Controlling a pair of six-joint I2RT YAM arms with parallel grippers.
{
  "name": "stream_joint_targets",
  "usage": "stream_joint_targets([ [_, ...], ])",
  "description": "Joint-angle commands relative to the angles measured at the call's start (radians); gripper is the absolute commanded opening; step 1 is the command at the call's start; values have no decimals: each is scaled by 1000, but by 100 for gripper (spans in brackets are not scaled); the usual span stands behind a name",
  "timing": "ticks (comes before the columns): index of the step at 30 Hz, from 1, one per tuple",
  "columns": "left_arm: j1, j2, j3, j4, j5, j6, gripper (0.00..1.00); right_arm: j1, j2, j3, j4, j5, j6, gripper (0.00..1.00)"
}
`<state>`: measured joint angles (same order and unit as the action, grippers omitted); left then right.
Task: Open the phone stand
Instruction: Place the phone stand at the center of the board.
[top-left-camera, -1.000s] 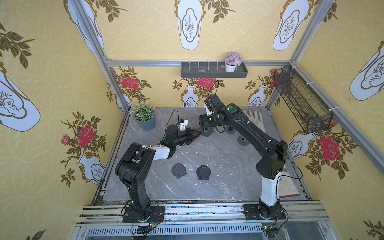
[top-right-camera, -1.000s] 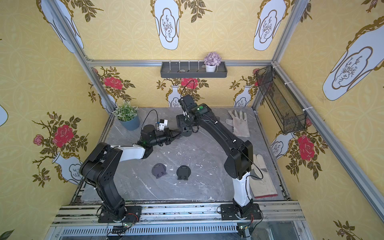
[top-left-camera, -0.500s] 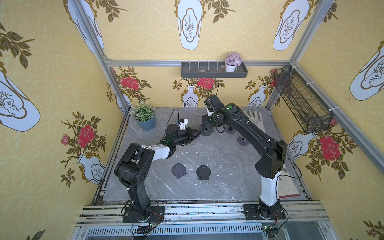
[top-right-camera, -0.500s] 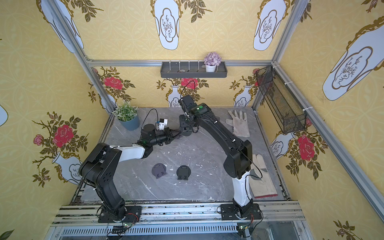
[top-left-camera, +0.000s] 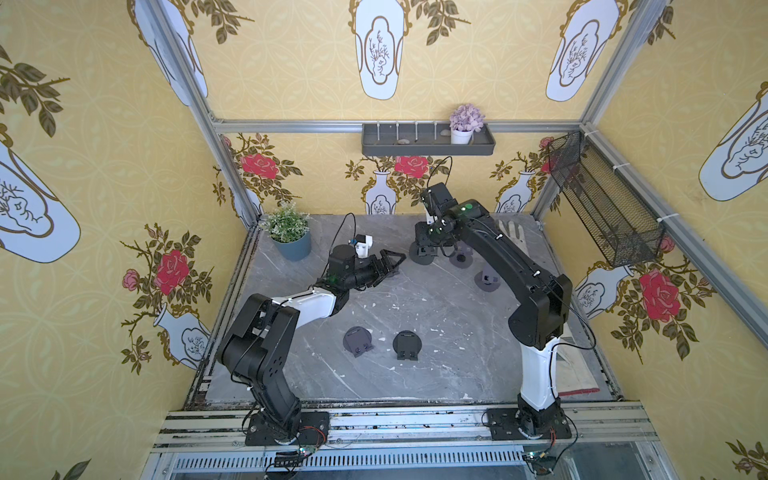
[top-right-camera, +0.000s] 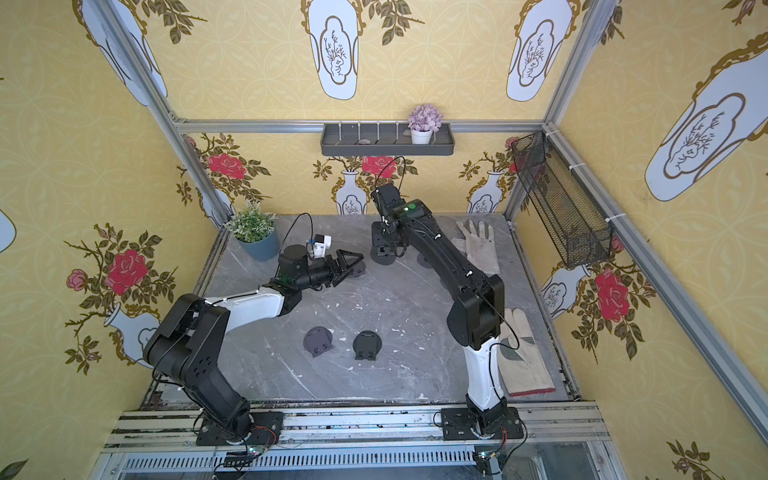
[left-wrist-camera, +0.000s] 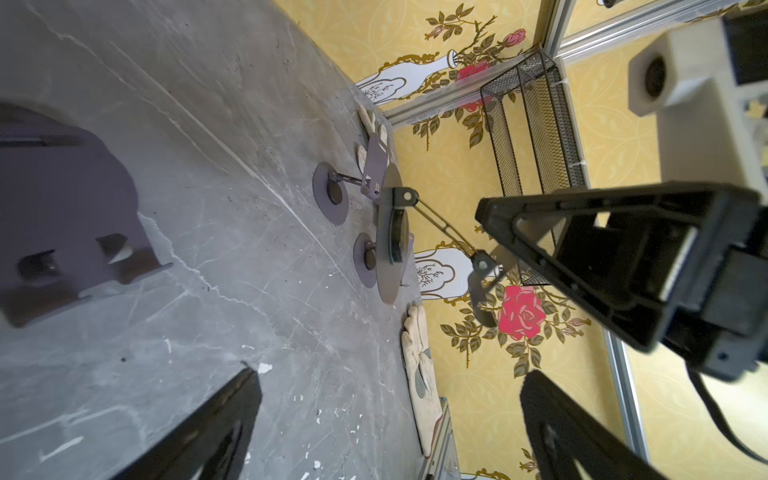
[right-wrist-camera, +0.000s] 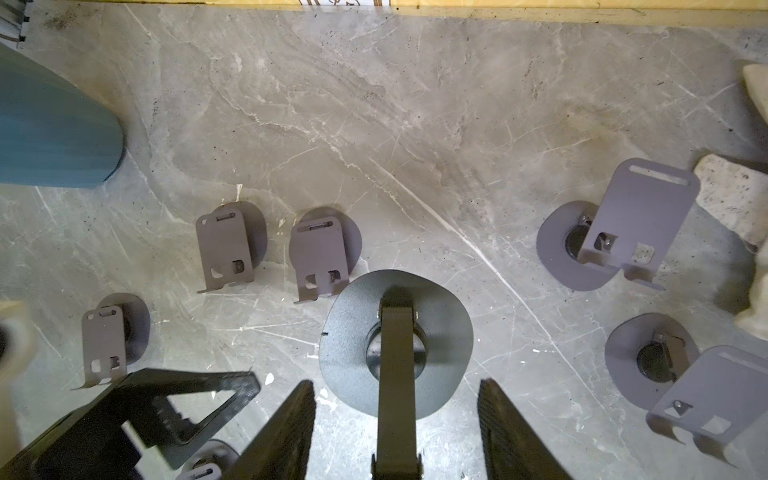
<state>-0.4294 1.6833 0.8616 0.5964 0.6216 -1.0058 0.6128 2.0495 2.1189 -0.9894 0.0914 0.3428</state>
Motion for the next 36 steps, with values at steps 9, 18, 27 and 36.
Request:
stream_joint_targets([
  [9,11,-138,-116,-162,-57,138,99,-75,262,240,13,7,-40,54],
  [18,16,-192,-146,-222,-55,179,99,-100,385,306,26,-25,-66,55],
  [27,23,-202,-159,-231,-45,181,99,-105,430,303,12,-58,-72,63],
  [36,24,-198,-169,-224,-31,180,99,-123,439,315,10,-76,-83,89],
])
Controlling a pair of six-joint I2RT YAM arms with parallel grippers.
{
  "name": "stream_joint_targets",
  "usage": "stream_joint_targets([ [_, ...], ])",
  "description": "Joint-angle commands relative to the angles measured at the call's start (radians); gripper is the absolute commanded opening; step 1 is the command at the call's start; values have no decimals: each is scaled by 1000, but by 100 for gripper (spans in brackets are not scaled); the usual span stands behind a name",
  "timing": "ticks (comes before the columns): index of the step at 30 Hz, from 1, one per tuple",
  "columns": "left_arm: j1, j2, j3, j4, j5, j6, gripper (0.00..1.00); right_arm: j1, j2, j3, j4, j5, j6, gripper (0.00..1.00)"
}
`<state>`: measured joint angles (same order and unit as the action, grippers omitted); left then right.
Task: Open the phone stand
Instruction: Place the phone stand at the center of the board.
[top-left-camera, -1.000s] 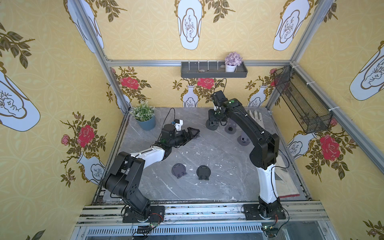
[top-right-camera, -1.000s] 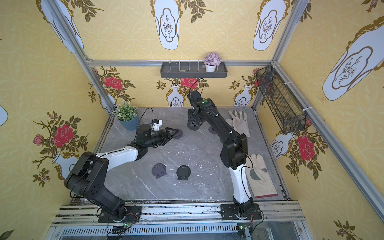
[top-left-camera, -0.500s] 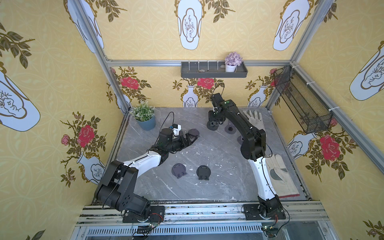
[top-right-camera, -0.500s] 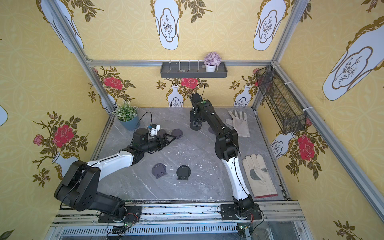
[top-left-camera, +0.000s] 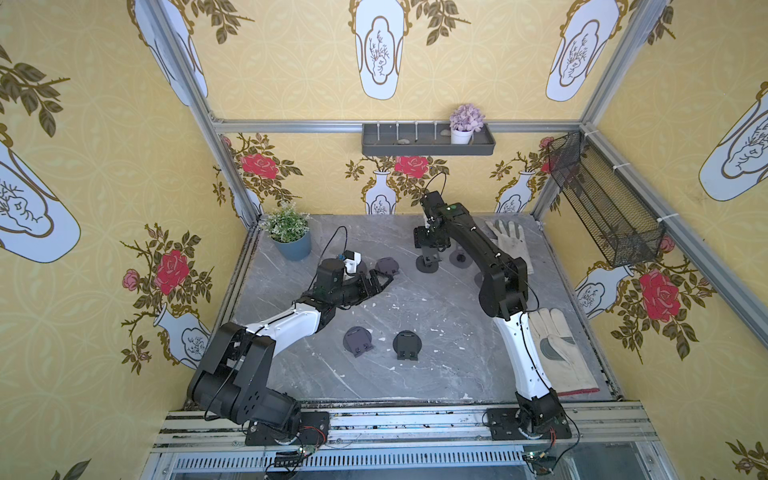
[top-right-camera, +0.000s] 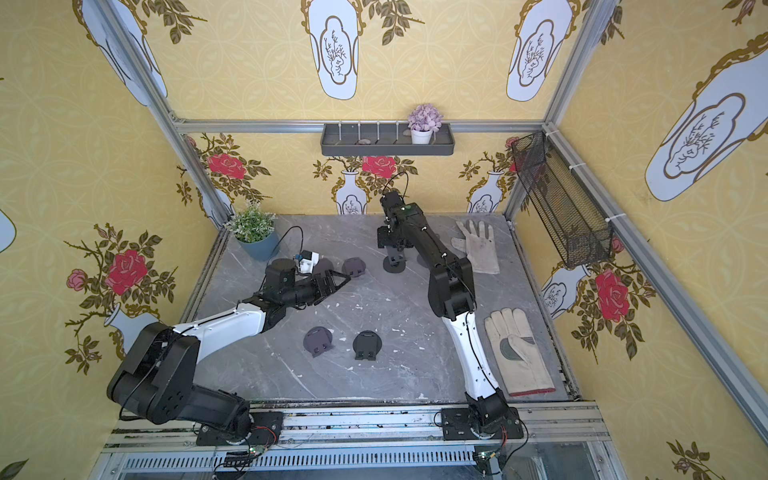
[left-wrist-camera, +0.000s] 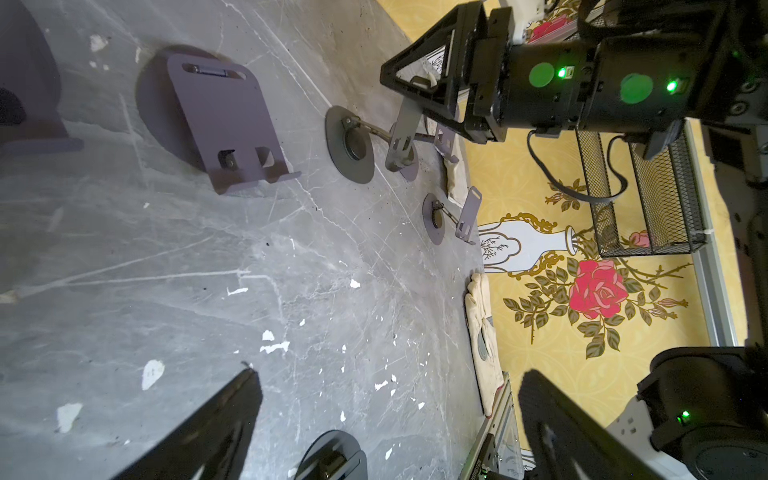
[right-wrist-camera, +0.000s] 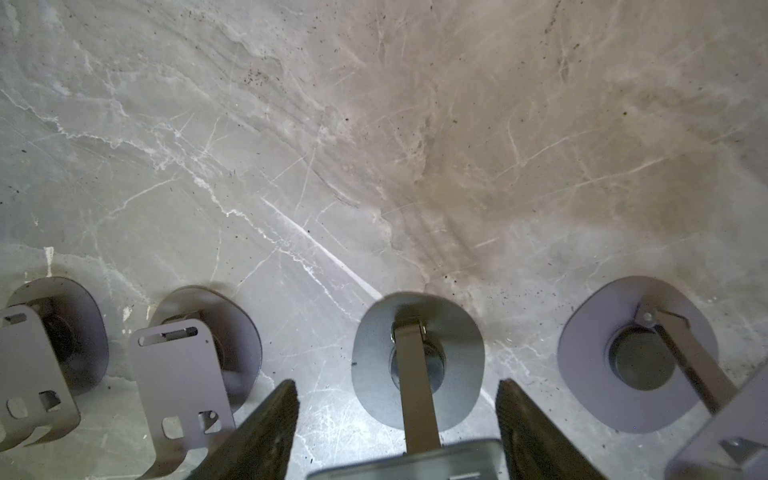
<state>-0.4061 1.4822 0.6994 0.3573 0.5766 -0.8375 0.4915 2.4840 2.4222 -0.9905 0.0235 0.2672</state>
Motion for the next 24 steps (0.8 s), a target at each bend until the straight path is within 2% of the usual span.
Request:
stream_joint_targets([
  [1,1,3,-8,15,16,12,99,-4,5,17,11,-12,-8,95],
  [2,1,1,-9,16,17,13,99,-5,1,22,12,-12,-8,100],
  [13,14,-29,-6,-40,-6,49,99,4,-115,37,28,60,-12,98],
  [24,40,-87,23,-172,-66,134,99,134,-195,2,62,91,-30,98],
])
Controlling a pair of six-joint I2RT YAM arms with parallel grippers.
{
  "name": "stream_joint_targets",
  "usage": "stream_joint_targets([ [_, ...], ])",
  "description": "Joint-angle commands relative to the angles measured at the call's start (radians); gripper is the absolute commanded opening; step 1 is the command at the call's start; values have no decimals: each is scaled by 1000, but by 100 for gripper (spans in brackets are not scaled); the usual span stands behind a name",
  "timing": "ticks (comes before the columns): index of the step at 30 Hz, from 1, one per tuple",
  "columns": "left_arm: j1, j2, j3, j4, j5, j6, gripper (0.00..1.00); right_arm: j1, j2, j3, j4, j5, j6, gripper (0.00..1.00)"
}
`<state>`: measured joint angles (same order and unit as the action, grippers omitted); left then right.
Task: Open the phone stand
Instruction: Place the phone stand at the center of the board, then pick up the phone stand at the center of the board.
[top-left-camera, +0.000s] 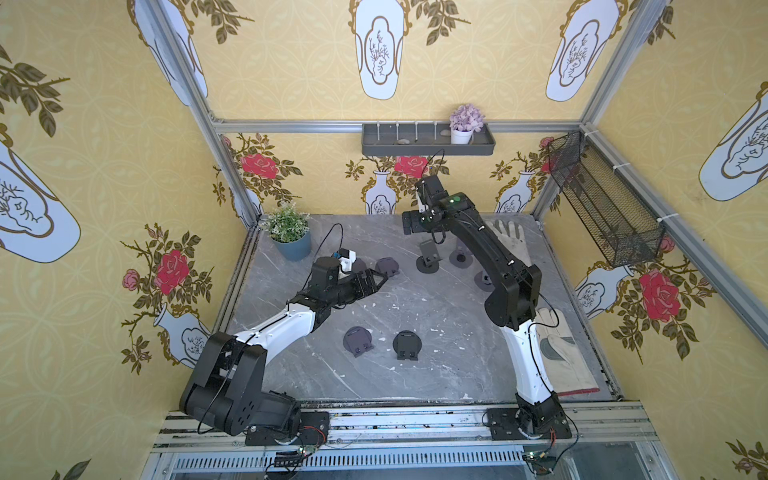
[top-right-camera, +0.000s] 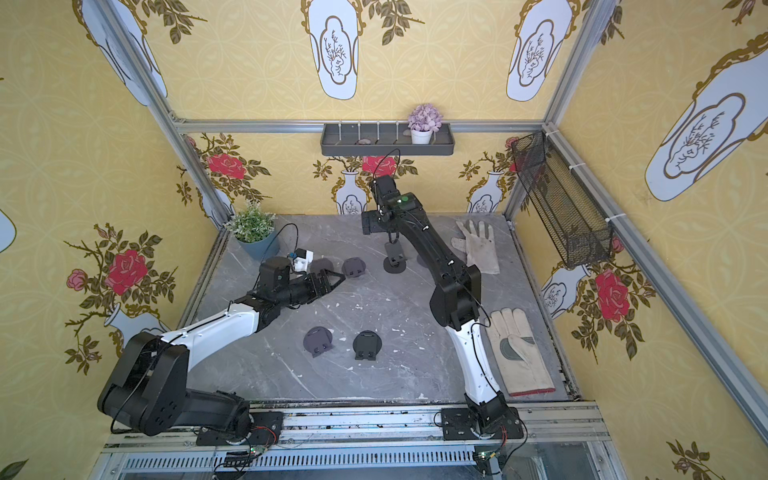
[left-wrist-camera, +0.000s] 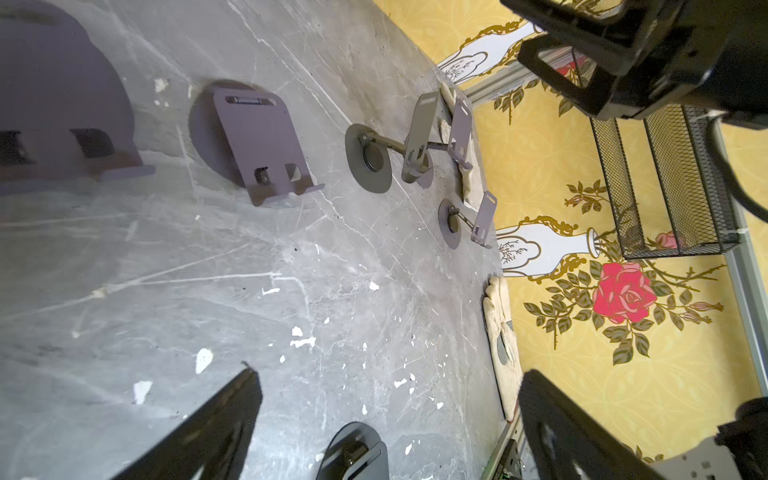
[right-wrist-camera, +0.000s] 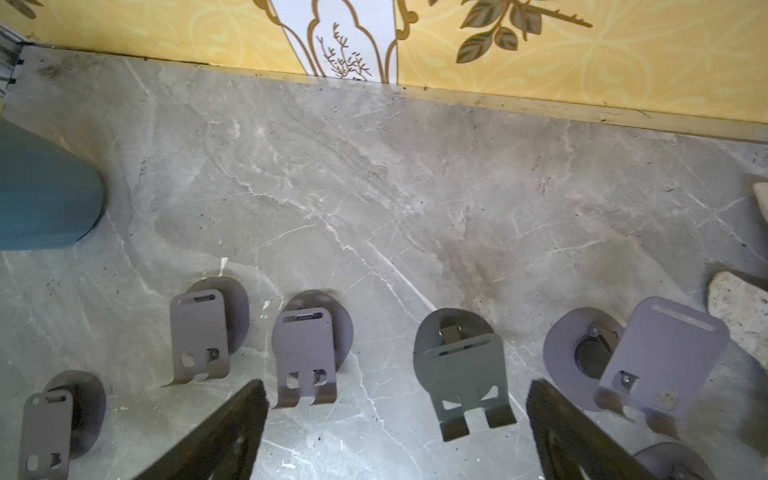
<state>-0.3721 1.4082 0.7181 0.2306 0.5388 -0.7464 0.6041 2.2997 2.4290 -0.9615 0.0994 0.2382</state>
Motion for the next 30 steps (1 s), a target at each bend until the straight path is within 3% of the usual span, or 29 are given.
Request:
stream_joint_targets([
  [1,11,-22,3,-57,-32,50,99,34,-10,-7,35,12,1,98],
  [12,48,-164,-41,-160,-99,74,99,130,47,-44,66,-18,12,98],
  [30,48,-401,-182,-244,-156,36,99,166,167,-139,115,-41,26,97],
])
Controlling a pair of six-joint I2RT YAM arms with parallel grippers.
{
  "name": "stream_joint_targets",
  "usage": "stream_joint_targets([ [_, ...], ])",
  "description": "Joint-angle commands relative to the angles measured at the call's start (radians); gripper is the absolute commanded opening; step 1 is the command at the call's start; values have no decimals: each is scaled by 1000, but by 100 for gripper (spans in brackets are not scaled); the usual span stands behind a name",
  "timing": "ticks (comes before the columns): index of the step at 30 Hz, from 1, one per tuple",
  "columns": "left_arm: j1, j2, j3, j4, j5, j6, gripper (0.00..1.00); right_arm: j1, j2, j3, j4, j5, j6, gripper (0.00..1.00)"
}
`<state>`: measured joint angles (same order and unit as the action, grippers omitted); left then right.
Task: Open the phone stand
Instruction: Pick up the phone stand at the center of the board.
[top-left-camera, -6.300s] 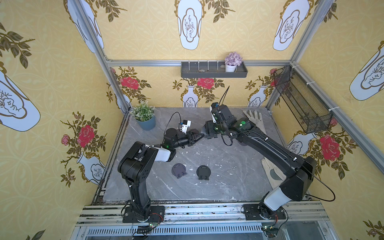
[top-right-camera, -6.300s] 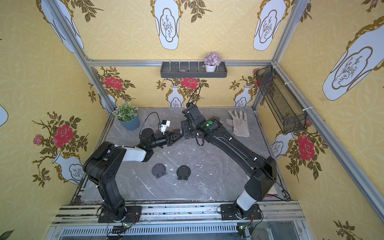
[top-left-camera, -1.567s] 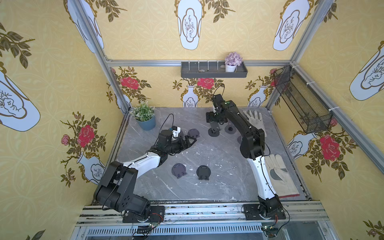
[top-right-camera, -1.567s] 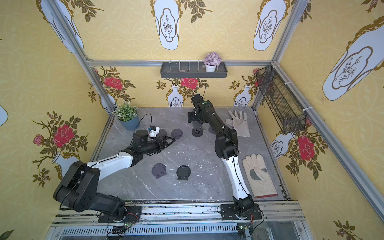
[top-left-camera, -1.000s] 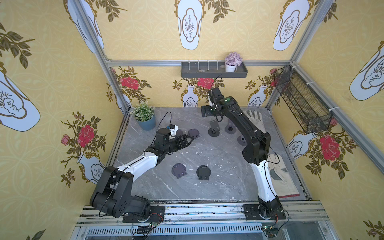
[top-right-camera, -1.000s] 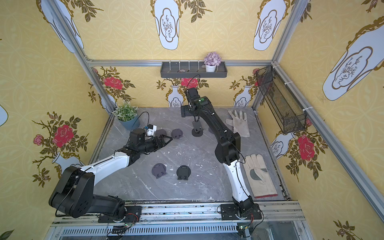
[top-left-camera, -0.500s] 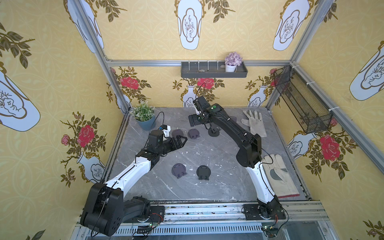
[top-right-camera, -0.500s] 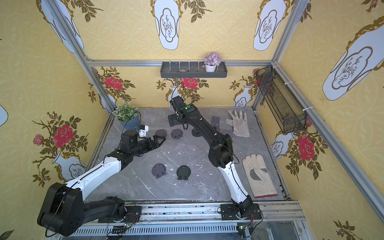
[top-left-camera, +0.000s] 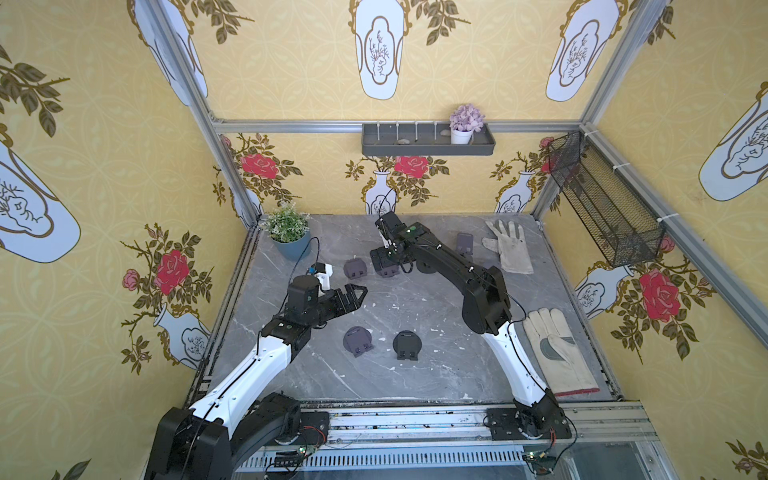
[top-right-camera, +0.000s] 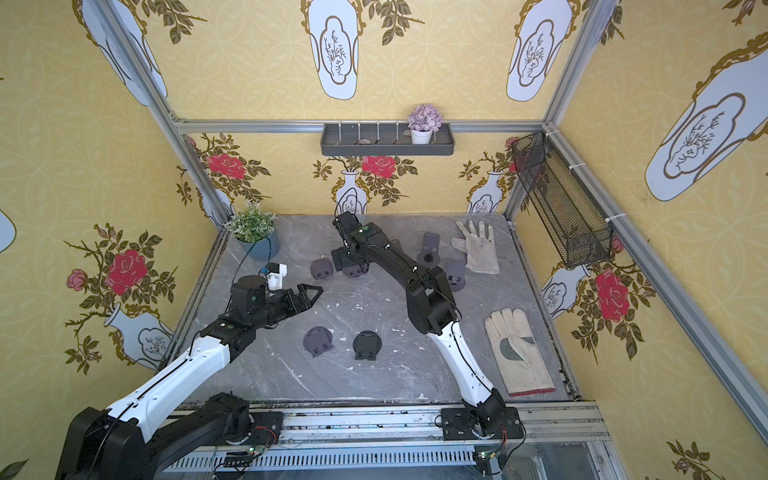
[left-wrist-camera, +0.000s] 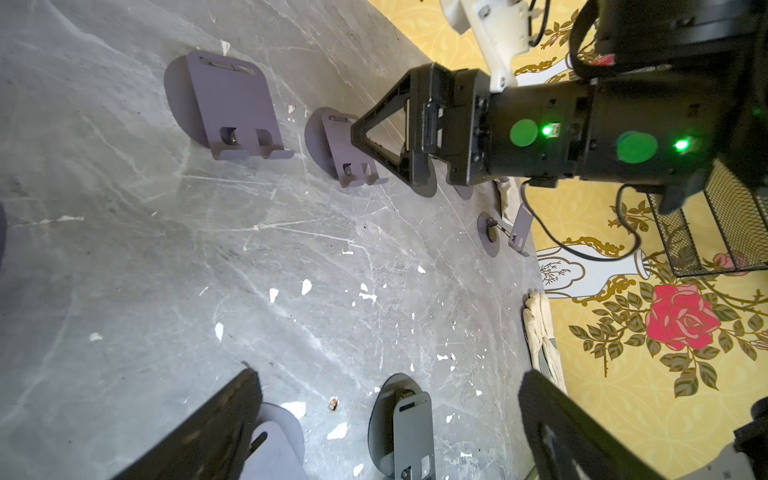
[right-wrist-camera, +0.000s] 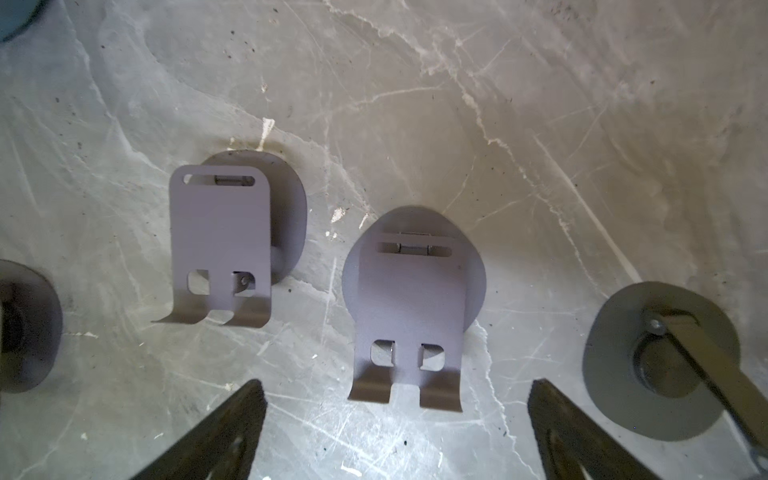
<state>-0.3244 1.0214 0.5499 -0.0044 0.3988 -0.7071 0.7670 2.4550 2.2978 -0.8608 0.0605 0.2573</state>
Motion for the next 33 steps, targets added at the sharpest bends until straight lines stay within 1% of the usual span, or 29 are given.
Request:
stream_joint_targets([
  [1,1,-22,-19,-12,-16,-5,99,5,17,-15,15,-4,7,95],
  [9,0,-46,-24,-35,-18,-2,99,12,51,-38,20,-2,9,93],
  [14,1,-44,-21,-34,-11,1,99,12,73,-37,19,5,7,90],
  [22,2,-24,-16,-23,2,5,99,12,95,-15,12,9,1,77],
  [29,2,-3,-8,-13,6,9,99,8,97,-5,8,9,-6,57],
  [31,2,5,-7,-8,8,8,99,5,87,-9,9,3,-7,53],
  [33,2,15,-7,-1,9,7,99,2,72,-22,12,-12,-4,52],
])
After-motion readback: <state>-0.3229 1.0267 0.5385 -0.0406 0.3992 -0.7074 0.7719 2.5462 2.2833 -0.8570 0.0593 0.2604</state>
